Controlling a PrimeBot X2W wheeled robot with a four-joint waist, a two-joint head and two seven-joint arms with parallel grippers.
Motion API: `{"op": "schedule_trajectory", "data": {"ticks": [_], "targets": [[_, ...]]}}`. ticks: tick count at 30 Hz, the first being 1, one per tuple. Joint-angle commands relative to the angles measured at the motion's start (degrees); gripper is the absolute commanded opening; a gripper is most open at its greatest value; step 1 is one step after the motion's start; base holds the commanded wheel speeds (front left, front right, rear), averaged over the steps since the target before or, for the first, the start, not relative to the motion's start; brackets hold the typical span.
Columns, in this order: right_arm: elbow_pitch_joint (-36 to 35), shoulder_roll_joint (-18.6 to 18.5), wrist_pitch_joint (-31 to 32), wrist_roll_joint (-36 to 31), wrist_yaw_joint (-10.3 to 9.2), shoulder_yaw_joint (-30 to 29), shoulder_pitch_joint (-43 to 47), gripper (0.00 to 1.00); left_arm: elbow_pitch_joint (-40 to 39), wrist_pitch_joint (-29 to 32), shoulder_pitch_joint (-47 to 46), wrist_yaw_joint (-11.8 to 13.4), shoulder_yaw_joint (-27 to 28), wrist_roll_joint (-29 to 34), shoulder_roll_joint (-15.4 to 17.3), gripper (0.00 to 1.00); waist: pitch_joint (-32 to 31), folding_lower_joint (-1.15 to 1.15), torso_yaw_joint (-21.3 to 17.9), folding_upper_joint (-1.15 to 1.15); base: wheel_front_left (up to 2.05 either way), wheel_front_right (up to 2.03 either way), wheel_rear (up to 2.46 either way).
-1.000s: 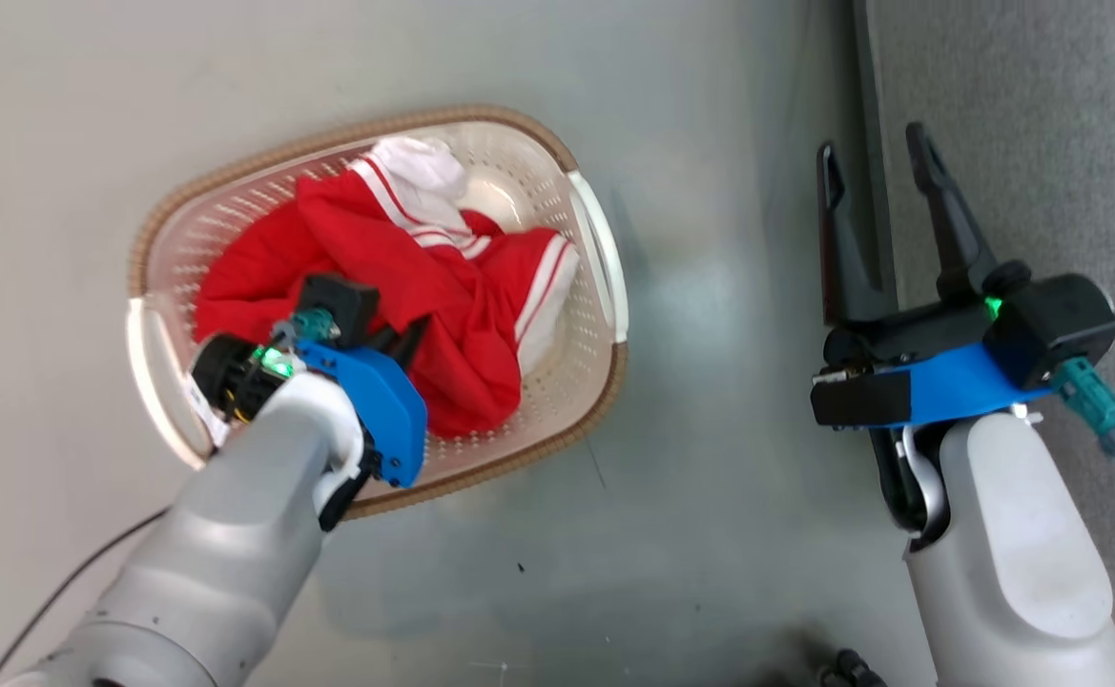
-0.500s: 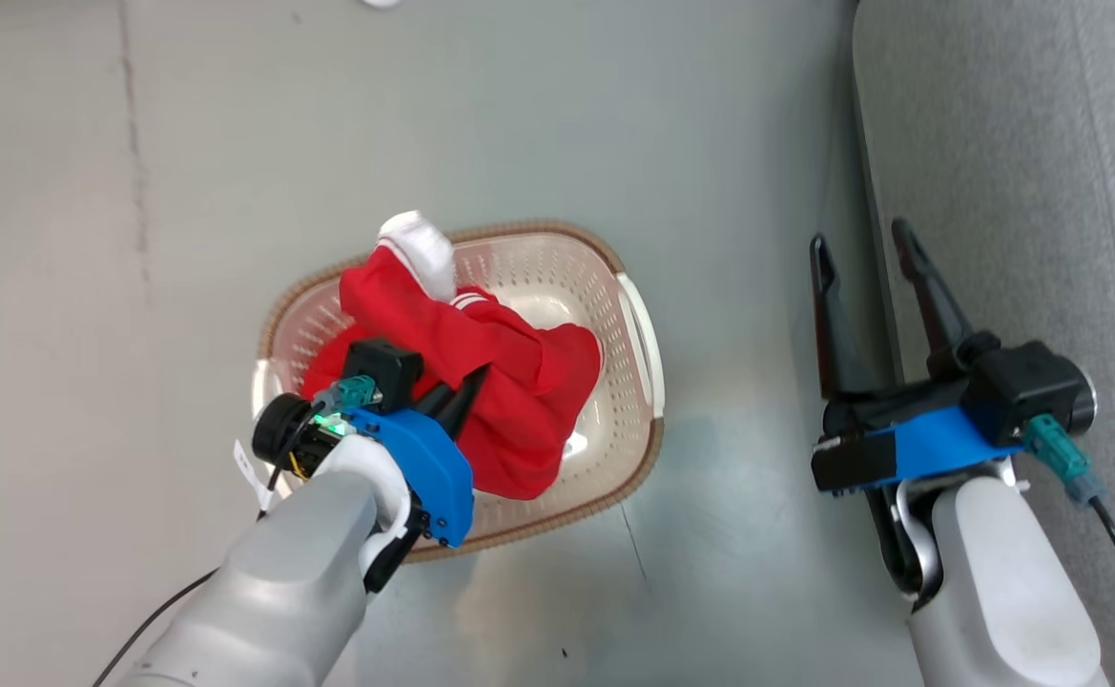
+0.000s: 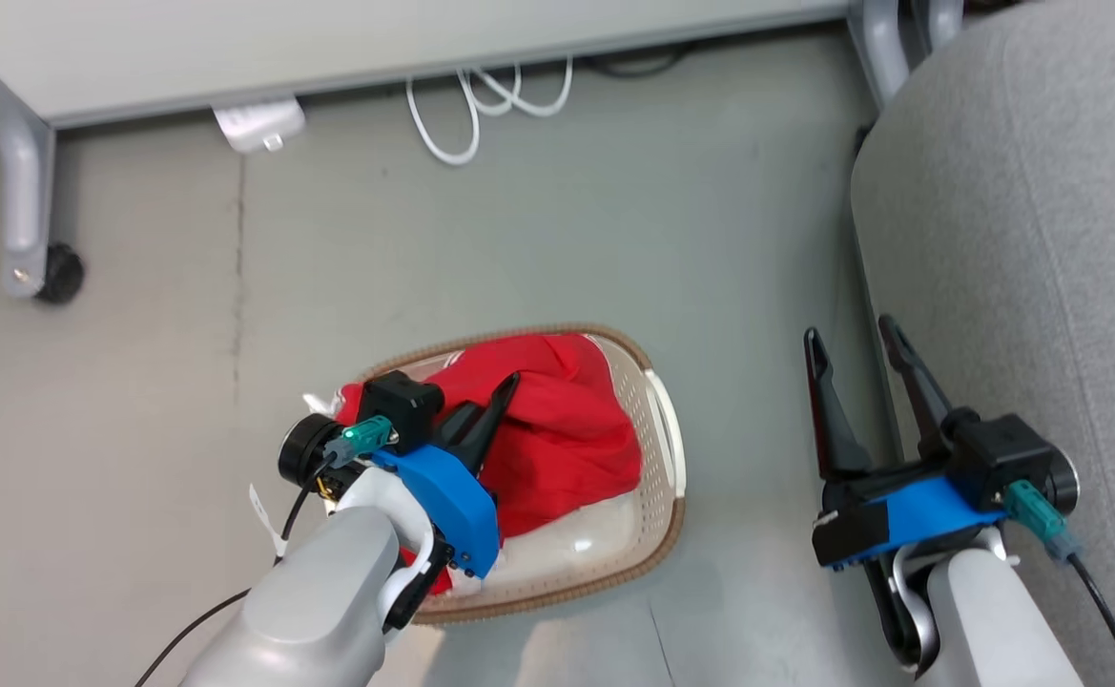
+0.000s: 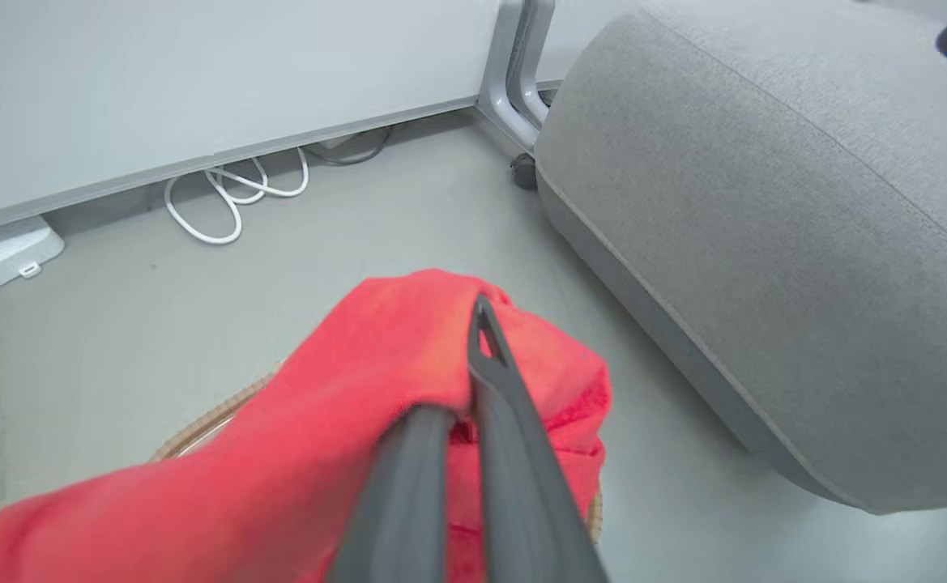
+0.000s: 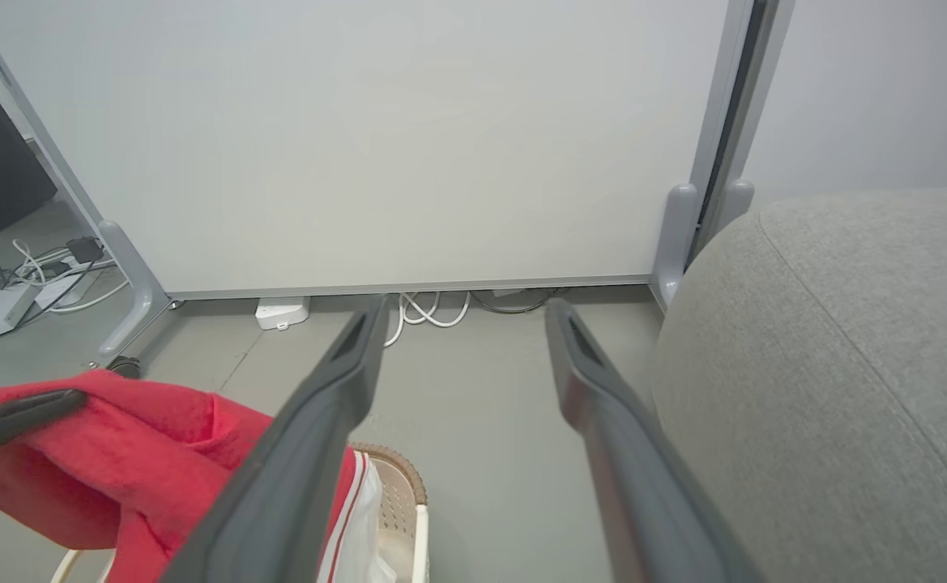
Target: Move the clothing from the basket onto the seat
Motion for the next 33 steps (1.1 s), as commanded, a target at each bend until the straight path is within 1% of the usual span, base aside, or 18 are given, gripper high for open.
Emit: {"op": "schedule_trajectory", "data": {"ticks": [1, 5, 11, 16, 23, 33], "targets": [[0.2, -0.2, 0.0, 0.4, -0.02, 0.1, 1.0, 1.0, -0.8, -0.3, 1.1, 0.2, 0.7, 1.0, 0.3, 0.0, -2.6, 0.01, 0.5, 0.0, 0.0, 0.0, 0.0], [0.5, -0.2, 0.0, 0.8, -0.02, 0.2, 2.7, 1.0, -3.3, -0.3, 2.2, 0.3, 3.0, 4.0, 0.1, 0.0, -5.6, 0.01, 0.8, 0.0, 0.0, 0.0, 0.0], [0.8, -0.2, 0.0, 1.4, -0.02, 0.2, 5.0, 1.0, -6.7, -0.3, 2.6, 0.8, 6.7, 6.7, -0.4, 0.0, -9.9, 0.01, 1.1, 0.0, 0.0, 0.0, 0.0], [1.1, -0.2, 0.0, 1.7, -0.02, 0.5, 6.5, 1.0, -8.4, -0.3, 1.5, 0.5, 7.8, 8.6, -1.0, 0.0, -13.0, 0.01, 1.3, 0.0, 0.0, 0.0, 0.0], [1.3, -0.2, 0.0, 2.2, -0.02, 0.7, 8.8, 1.0, -7.9, -0.3, -0.8, -0.3, 6.5, 10.3, -1.5, 0.0, -17.0, 0.01, 2.0, 0.0, 0.0, 0.0, 0.0], [0.8, -0.2, 0.0, 2.3, -0.02, 1.6, 11.1, 1.0, -7.2, 0.1, -2.4, -1.2, 4.3, 9.3, -2.2, 0.0, -20.6, 0.01, 3.0, 0.0, 0.0, 0.0, 0.0]]}}
